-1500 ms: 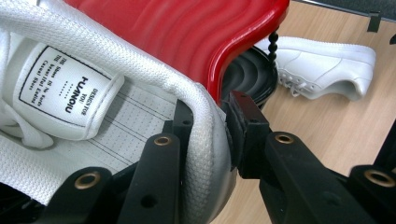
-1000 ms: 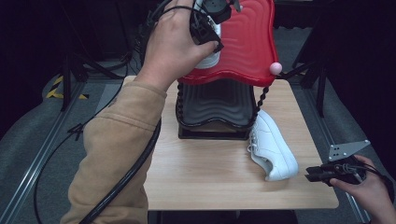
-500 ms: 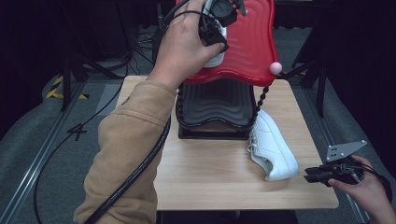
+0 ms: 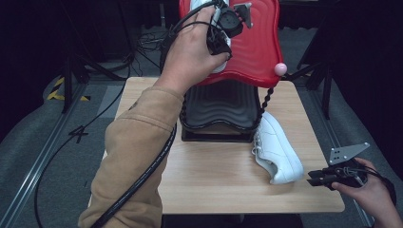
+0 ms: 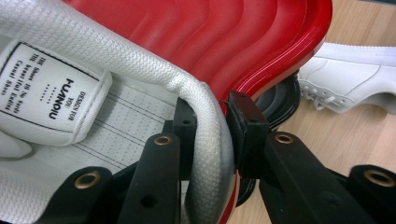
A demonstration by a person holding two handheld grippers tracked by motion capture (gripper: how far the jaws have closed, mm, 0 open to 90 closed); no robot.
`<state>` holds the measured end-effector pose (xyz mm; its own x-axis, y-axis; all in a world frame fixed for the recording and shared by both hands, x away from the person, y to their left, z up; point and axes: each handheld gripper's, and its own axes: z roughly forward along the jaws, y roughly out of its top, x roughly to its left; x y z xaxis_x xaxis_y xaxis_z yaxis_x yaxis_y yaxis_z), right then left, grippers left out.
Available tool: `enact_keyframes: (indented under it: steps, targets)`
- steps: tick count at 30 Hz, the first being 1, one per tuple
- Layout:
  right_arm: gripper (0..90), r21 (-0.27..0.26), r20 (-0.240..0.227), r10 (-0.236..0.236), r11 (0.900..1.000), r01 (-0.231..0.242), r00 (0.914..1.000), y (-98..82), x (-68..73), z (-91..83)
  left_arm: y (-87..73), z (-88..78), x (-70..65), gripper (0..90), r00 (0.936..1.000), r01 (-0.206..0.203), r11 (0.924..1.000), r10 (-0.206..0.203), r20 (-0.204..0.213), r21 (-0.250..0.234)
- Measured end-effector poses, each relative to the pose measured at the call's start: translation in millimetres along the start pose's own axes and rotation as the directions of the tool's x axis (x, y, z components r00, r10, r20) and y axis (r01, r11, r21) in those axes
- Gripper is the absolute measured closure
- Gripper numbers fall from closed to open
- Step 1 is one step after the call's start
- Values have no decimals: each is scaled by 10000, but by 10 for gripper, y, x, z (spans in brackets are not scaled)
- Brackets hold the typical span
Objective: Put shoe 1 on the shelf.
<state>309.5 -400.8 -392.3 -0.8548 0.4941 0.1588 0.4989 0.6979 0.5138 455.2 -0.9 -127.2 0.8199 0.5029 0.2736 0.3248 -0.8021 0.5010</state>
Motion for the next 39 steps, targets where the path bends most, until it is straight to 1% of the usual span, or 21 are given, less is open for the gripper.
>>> enact_keyframes:
  steps: [4,8,11,16,18,21,23,24,25,27,28,29,30,32,33,34,35,36,37,38,39]
  targets:
    - [690,-7,-14,-12,10000,12,10000,5,3,9,6,21,0,748,9999,-17,10000,18,-113,71]
    - [688,36,-33,-25,10000,25,10000,12,10,14,13,33,13,751,10000,70,10000,-70,-43,4]
    - [686,28,-46,-23,10000,23,10000,14,9,20,31,59,19,748,9999,72,10000,-73,-80,-52]
    - [685,0,-56,-93,10000,93,9999,22,17,16,42,73,-2,745,9999,108,9999,-107,-136,83]
    - [685,7,-25,-35,10000,35,10000,15,10,7,34,67,6,737,9998,190,9998,-190,-50,92]
    - [683,4,-4,-51,10000,51,10000,19,8,5,23,58,16,722,9999,155,9998,-156,31,102]
    - [682,-43,-25,-101,9999,101,9999,24,9,2,20,51,8,697,9998,168,9998,-168,-57,69]
    - [681,-48,-13,-63,10000,63,10000,26,12,-2,19,29,5,680,9997,185,9998,-185,-147,-3]
    - [681,-60,-8,-77,10000,77,10000,29,8,-5,18,9,7,668,9997,176,9998,-176,-143,-37]
    - [680,-48,-3,-87,10000,87,10000,34,6,-5,9,-90,9,620,9991,260,9991,-270,-318,-322]
    - [679,-61,0,-138,9999,138,9999,39,3,1,5,-133,11,613,9991,231,9988,-246,-340,-433]
    - [678,-44,-20,-131,9999,131,9999,41,4,5,0,-201,8,612,9996,250,9973,-260,-132,-687]
    - [677,-21,-20,-111,9999,111,9999,44,4,11,-2,-241,1,606,9996,254,9963,-262,-87,-819]
    - [675,-18,-15,-120,9999,120,9999,49,2,16,0,-343,-32,591,9997,189,9945,-206,-159,-1026]
    - [674,-39,3,-145,9999,145,9999,52,2,15,1,-397,-56,590,9999,131,9932,-141,-75,-1153]
    - [673,-45,0,-143,9999,143,9999,55,7,10,2,-440,-77,590,9999,59,9923,-70,-86,-1240]
    - [673,-58,31,-158,9999,158,9999,59,12,7,2,-440,-77,590,9999,59,9923,-70,-86,-1240]
    - [673,-59,27,-148,9999,148,9999,63,18,3,-2,-521,-126,591,10000,21,9878,-16,29,-1558]
    - [673,-97,52,-192,9998,192,9998,67,21,2,-4,-555,-155,591,9999,-35,9859,56,122,-1673]
    - [673,-97,52,-192,9998,192,9998,67,21,2,-4,-555,-155,591,9999,-35,9859,56,122,-1673]
    - [673,-125,78,-191,9997,192,9998,71,27,-1,-7,-595,-208,591,9997,-144,9839,172,144,-1784]
